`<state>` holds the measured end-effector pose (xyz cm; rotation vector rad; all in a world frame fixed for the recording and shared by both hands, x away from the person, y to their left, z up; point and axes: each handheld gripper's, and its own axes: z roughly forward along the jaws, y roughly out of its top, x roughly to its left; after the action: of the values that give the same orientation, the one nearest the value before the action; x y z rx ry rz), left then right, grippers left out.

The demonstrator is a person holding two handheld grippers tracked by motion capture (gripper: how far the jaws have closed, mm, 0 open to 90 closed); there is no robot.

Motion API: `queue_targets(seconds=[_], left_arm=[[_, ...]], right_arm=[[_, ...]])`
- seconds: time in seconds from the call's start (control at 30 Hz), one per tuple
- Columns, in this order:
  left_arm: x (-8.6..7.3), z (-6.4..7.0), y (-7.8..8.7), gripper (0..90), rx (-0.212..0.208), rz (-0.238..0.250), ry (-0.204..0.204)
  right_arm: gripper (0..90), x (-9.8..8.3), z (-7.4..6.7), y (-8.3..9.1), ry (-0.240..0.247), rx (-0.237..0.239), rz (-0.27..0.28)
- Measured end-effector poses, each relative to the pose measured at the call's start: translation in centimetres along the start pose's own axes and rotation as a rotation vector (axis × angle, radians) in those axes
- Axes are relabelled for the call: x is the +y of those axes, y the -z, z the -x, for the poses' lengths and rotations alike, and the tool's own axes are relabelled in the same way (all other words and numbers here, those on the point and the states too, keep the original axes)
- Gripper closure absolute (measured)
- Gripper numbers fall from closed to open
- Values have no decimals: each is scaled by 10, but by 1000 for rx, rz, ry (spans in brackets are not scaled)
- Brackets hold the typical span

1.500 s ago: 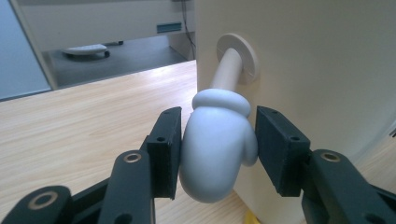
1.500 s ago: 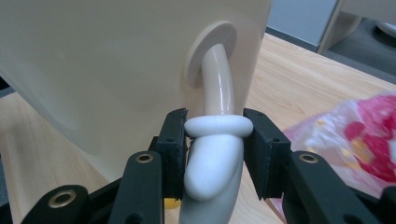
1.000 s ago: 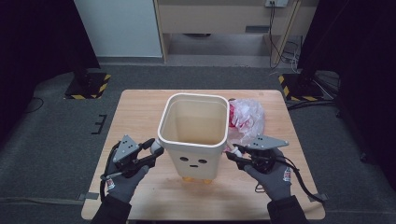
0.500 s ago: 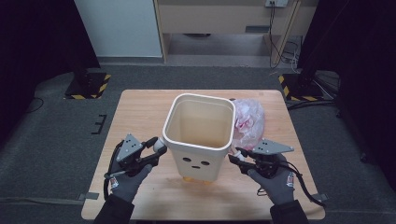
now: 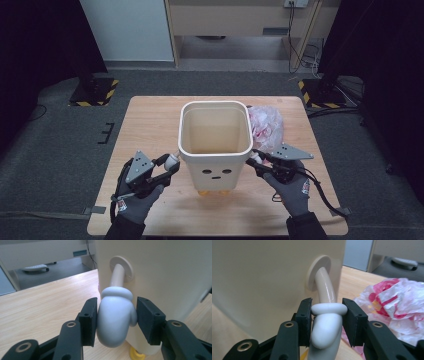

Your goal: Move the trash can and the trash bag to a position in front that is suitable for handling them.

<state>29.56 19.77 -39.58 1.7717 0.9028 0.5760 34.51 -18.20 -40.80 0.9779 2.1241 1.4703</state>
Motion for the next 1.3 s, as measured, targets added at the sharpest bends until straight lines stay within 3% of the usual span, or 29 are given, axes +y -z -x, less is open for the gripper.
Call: queue_targets(seconds=[0.17, 0.33, 0.37, 0.4, 0.47, 0.57, 0.63, 0.67, 0.7, 0.77, 0.83, 0.87, 0.93, 0.97, 1.17, 1.23, 1.3], left_arm=[[-1, 8, 5, 523, 11, -5, -5], [-2, 4, 7, 521, -9, 7, 0], [-1, 3, 9, 519, -17, 16, 4], [3, -2, 18, 511, -20, 65, 15], [6, -6, 25, 475, -6, 88, 11], [12, -22, 46, 439, 49, 151, 35], [11, -34, 56, 428, 92, 165, 62], [5, -46, 59, 423, 126, 153, 103], [5, -46, 59, 417, 126, 153, 103], [-12, -65, 54, 401, 176, 117, 125], [-19, -70, 50, 398, 187, 103, 135], [-27, -75, 47, 398, 194, 86, 137], [-40, -82, 40, 400, 195, 63, 156], [-45, -85, 37, 403, 197, 55, 161], [-58, -90, 26, 403, 188, 41, 167], [-60, -89, 22, 401, 171, 26, 145], [-61, -89, 21, 400, 170, 22, 139]], right_arm=[[613, 1, 3, -5, 5, -13, 12], [599, 2, 4, -5, -11, -2, 12], [564, 3, 5, -3, -11, 0, 28], [493, 9, 7, 5, -49, 28, 66], [483, 17, 11, 18, -54, 13, 116], [465, 25, 21, 38, -89, -27, 189], [456, 25, 31, 44, -94, -79, 215], [456, 22, 36, 44, -105, -101, 215], [452, 18, 42, 43, -117, -121, 212], [454, 7, 53, 35, -132, -166, 185], [468, -7, 62, 22, -133, -213, 142], [468, -7, 62, 22, -133, -213, 142], [481, -21, 71, 7, -128, -248, 97], [480, -31, 77, -6, -98, -283, 41], [462, -42, 90, -36, -96, -323, -15], [461, -49, 98, -52, -95, -339, -76], [464, -52, 100, -56, -91, -342, -100]])
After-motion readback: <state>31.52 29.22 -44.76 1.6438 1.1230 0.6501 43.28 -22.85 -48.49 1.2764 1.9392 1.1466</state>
